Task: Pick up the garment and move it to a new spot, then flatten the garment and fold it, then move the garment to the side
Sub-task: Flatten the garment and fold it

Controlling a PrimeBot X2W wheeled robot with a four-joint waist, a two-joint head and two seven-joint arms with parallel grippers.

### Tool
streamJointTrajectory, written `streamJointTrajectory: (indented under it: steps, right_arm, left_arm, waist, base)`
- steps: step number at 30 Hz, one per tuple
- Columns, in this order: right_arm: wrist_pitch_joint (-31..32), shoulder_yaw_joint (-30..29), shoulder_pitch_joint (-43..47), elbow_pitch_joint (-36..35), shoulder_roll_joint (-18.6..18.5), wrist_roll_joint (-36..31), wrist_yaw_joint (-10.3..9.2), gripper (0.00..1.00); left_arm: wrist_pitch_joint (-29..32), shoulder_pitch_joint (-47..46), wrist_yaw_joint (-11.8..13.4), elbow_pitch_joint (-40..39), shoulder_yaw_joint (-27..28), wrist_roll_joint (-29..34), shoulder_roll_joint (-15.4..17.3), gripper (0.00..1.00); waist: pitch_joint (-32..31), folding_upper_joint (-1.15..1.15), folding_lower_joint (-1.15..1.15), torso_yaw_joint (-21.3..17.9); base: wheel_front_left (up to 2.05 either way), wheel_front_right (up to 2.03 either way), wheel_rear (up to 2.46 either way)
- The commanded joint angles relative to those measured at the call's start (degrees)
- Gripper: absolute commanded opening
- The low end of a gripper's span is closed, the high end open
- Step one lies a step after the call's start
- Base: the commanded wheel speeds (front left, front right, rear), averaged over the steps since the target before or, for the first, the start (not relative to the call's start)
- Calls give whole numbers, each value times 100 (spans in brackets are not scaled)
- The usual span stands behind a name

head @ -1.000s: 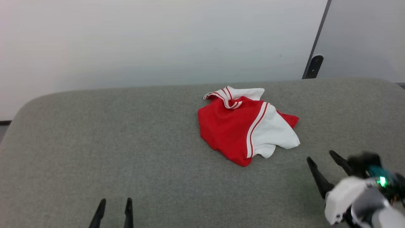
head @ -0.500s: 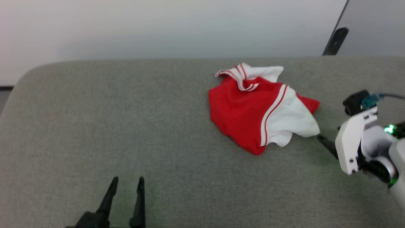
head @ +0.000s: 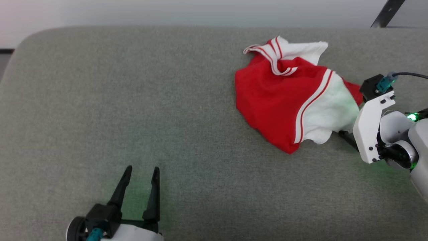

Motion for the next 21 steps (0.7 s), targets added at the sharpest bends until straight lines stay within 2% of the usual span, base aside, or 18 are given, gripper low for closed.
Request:
streamJointTrajectory:
  steps: [1,2,3,4,5,6,12,21]
  right_arm:
    - [16,52,-41,46,34,36,-8,100]
    - [12,95,-62,103,62,86,-8,100]
    - [-8,153,-76,153,81,112,-8,67]
    - [-39,210,-90,191,84,140,-8,38]
    - [-58,254,-106,222,84,166,-8,4]
    - [-87,298,-116,257,84,194,-8,0]
    - [-310,387,-217,340,-40,415,-9,0]
    - [-552,-60,-506,214,-679,725,-9,0]
  left_arm:
    - [-2,-58,-34,2,14,19,-15,100]
    - [-1,-85,-26,7,23,22,-19,100]
    - [-1,-110,-33,21,27,25,-21,100]
    - [-1,-126,-40,33,34,31,-24,100]
    - [-1,-138,-45,40,38,31,-27,100]
    - [-1,-145,-43,56,43,37,-30,100]
    - [-2,-165,-70,105,110,56,-43,100]
    - [-1,-166,-109,55,190,108,-47,100]
  waist:
    - [146,0,0,78]
    - [179,0,0,81]
    - [197,0,0,81]
    - [208,0,0,80]
    - [221,0,0,74]
    - [227,0,0,69]
    - [189,0,0,-30]
    - [264,0,0,-249]
  base:
    - [0,0,0]
    - [0,0,0]
    - [0,0,0]
    - [0,0,0]
    - [0,0,0]
    - [0,0,0]
    - [0,0,0]
    - [0,0,0]
